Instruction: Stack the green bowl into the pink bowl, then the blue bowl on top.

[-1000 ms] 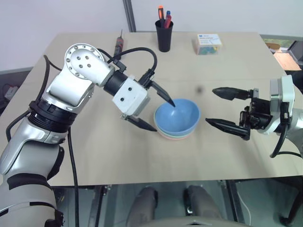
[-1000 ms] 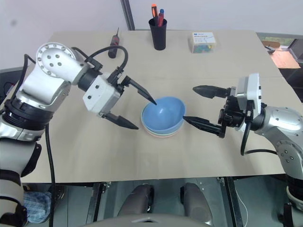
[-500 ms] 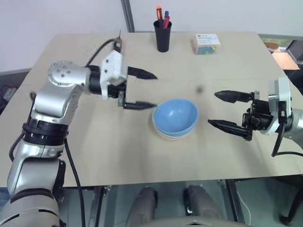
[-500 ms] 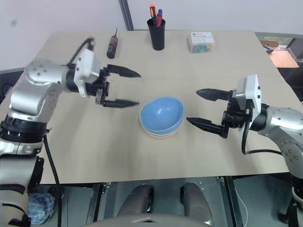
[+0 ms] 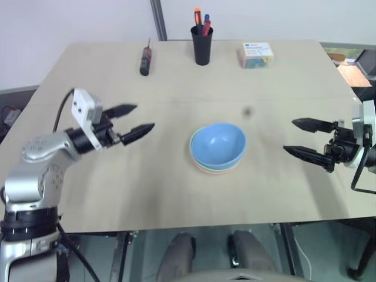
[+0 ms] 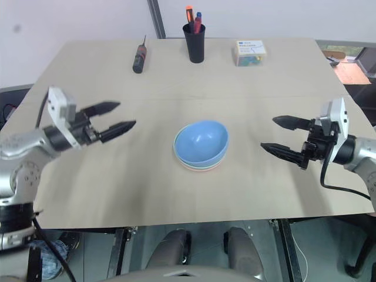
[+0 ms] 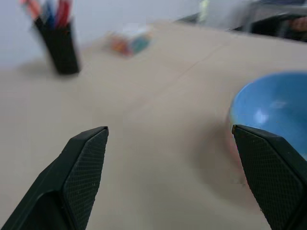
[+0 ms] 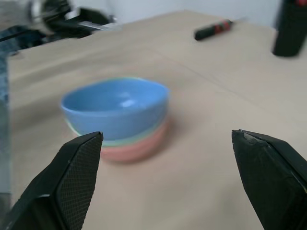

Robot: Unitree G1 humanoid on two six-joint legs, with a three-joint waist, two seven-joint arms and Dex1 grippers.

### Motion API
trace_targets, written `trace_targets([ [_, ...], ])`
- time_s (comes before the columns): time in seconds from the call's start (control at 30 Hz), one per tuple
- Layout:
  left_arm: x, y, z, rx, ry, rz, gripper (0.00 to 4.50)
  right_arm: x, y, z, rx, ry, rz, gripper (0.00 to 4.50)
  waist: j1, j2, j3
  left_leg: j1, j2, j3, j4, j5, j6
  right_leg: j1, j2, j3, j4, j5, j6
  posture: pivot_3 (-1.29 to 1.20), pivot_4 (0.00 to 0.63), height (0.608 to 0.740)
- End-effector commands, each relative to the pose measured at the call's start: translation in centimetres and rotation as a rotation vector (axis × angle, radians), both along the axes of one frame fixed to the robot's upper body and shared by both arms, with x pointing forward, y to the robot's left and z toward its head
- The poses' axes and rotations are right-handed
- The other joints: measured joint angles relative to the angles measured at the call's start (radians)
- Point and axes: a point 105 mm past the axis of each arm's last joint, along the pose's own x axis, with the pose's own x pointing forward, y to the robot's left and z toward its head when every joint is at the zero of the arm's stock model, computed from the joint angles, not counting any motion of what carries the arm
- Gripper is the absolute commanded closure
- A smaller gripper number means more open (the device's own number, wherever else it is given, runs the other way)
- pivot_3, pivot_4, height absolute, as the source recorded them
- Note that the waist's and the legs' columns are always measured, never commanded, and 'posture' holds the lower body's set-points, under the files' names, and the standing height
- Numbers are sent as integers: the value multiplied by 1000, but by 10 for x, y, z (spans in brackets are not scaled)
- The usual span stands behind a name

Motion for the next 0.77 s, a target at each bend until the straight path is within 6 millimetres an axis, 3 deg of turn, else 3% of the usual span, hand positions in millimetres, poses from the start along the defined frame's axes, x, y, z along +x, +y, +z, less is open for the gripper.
trace_targets([
  [0.03, -18, -1, 4, -27, -69, -1, 134, 2, -20, -5, -9, -36, -56, 0, 4, 0, 0, 0, 0, 0, 0, 0, 0, 0, 0, 0, 0, 0, 0, 0, 150, 739],
  [0.13, -25, 3, -8, -3, -72, 15, 134, 3, -28, -19, -17, -7, -71, 0, 10, 0, 0, -1, 0, 0, 0, 0, 0, 0, -1, -1, -1, 0, 0, 0, 150, 739],
  [0.23, -29, 3, -8, -12, -101, 20, 134, 2, -33, -27, -26, -3, -58, 0, 11, 0, 0, 0, 0, 1, 0, 0, 0, 0, -4, -1, 0, 0, 0, 0, 150, 739],
  [0.43, -42, 3, -4, 11, -179, -3, 134, -2, -38, -33, -75, -31, -16, 0, 8, 0, 0, 0, 0, 2, 0, 0, 0, 0, -4, 1, -1, 0, 0, 0, 150, 739],
  [0.77, -43, 3, -12, 24, -183, -3, 134, -2, -45, -39, -81, -41, -41, 0, 7, 0, 0, 0, 0, 3, 0, 0, 0, 0, -4, 1, -1, 0, 0, 0, 150, 739],
])
